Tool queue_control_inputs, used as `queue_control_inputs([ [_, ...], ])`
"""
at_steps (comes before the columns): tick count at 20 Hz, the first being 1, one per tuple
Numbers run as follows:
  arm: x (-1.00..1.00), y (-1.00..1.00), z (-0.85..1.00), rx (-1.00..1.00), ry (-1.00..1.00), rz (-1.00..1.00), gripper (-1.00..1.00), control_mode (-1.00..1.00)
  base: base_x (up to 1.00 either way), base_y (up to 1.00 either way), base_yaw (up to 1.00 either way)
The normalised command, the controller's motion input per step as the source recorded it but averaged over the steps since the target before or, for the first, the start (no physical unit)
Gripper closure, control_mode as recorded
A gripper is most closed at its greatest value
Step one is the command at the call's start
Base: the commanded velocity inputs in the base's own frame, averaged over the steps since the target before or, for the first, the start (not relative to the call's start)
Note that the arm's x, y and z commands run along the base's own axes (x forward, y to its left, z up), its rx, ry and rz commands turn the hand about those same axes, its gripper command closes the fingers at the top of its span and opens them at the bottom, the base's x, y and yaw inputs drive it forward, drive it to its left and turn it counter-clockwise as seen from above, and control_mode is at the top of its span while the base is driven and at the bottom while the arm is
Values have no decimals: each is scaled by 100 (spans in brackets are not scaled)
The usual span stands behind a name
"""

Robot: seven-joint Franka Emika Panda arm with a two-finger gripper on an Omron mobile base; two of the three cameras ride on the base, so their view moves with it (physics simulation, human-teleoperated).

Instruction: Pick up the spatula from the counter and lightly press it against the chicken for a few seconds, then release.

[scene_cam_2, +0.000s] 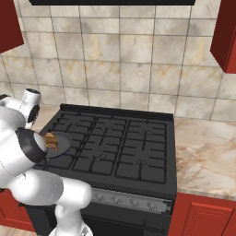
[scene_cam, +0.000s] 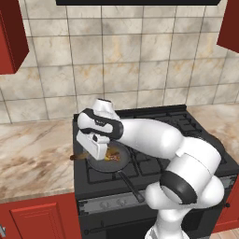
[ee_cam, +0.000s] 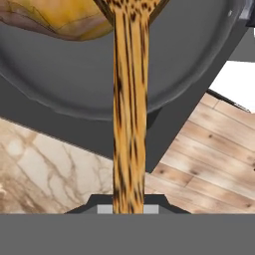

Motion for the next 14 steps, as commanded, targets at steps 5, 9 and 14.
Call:
queue_control_inputs([
  [5,18,0,-14,0,5,0,100,-100,0,0,0],
  [9,16,0,-12,0,4,0,100,-100,0,0,0],
  [14,8,0,-7,0,3,0,100,-100,0,0,0],
])
